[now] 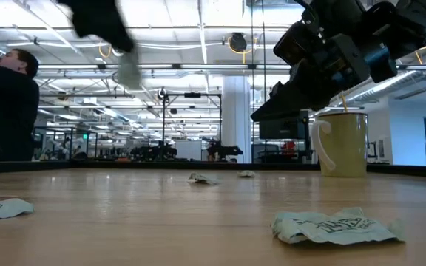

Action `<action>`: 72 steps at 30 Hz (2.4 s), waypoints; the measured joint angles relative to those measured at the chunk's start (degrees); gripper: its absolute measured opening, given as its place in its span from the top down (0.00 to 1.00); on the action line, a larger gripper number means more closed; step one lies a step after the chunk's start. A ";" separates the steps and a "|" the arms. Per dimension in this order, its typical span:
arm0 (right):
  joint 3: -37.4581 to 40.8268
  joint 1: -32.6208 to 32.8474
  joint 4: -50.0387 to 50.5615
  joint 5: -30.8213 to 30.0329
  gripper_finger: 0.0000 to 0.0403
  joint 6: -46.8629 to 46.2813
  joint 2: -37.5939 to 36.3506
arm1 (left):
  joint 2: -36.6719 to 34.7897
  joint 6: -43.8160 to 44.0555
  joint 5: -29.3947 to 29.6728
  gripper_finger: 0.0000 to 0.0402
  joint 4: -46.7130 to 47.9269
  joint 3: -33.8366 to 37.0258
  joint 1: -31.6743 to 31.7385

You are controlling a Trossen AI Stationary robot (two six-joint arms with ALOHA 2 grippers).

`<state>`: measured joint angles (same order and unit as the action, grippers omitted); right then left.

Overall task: Pick and place Stevia / Truvia into bins
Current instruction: Put the stevia packet into the transparent bin

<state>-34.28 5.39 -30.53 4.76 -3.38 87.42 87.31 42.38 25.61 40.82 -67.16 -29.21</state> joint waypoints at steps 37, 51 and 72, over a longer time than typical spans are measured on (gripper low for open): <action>0.04 -0.02 1.10 -0.18 0.62 -0.04 0.04 | 9.47 49.44 -13.54 0.90 32.24 0.20 -14.31; 0.04 -0.04 2.15 -0.33 0.62 -0.02 0.04 | 9.47 48.31 -14.48 0.69 32.19 0.20 -13.18; 0.05 -5.78 2.62 -9.47 0.61 8.74 5.46 | -1.02 29.21 8.50 0.70 31.64 0.20 1.10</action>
<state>-34.23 -0.39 -27.91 -4.71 5.36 92.87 86.29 71.58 34.11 72.46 -66.96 -28.11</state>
